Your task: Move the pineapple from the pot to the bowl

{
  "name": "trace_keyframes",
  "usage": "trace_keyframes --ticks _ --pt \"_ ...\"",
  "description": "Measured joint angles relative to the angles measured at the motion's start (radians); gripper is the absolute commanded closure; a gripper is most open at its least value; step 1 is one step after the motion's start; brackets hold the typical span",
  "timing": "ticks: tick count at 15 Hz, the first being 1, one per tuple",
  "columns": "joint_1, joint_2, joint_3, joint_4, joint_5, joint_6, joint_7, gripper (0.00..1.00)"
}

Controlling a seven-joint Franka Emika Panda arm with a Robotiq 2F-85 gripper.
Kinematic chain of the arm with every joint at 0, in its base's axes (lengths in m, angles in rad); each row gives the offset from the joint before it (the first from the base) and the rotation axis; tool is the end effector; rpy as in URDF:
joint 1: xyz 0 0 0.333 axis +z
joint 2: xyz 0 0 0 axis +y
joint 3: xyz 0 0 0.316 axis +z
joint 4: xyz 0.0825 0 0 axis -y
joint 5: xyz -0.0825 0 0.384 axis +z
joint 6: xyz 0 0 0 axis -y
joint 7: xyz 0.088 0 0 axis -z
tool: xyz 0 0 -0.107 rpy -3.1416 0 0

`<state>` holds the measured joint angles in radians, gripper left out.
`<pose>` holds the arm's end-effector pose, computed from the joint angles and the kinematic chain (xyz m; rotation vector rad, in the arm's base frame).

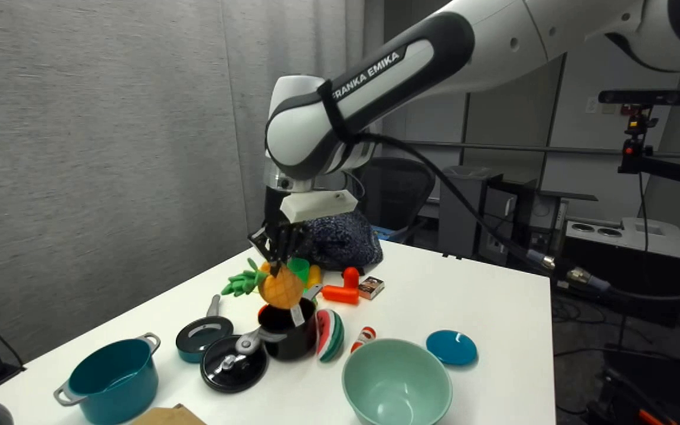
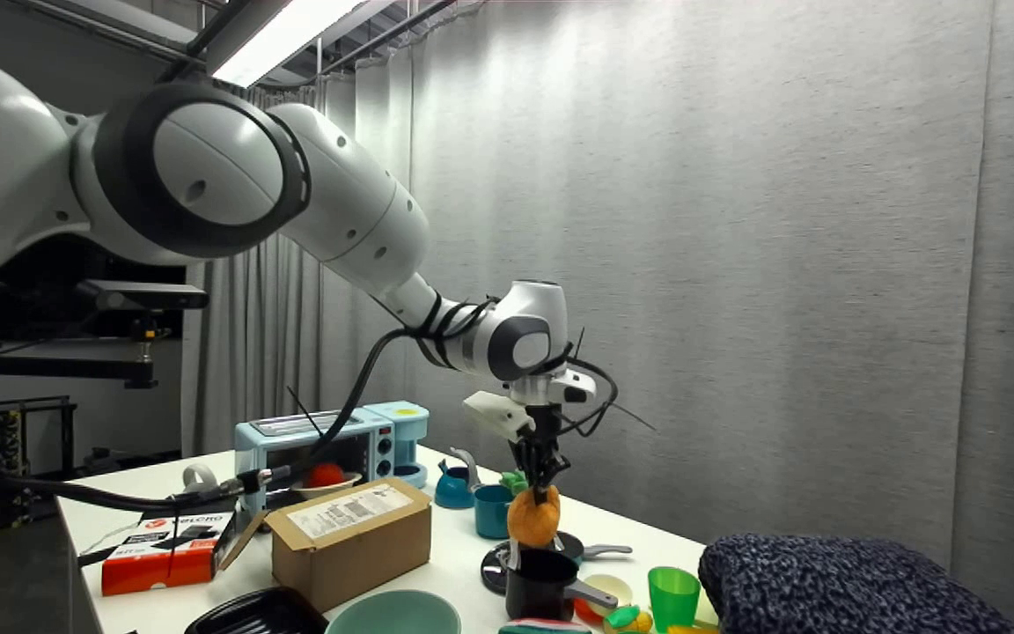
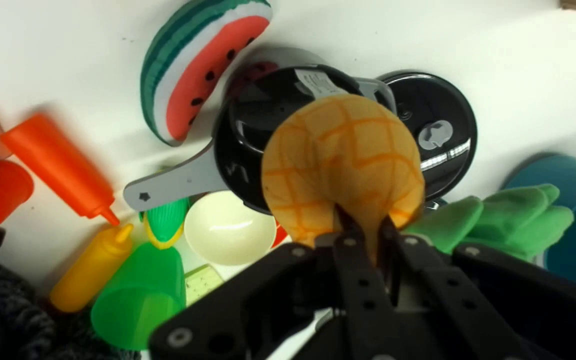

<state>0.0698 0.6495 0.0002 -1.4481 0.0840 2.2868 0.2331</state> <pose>0.7349 0.0534 0.3245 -3.0165 0.3214 -0.2687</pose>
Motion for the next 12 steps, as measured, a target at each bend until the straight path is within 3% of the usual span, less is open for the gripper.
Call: trace_keyframes --ticks 9,12 --pt "0.006 -0.274 0.136 -0.279 0.017 -0.120 -0.219 0.98" --pt "0.006 -0.330 0.146 -0.377 0.015 -0.168 -0.293 0.98"
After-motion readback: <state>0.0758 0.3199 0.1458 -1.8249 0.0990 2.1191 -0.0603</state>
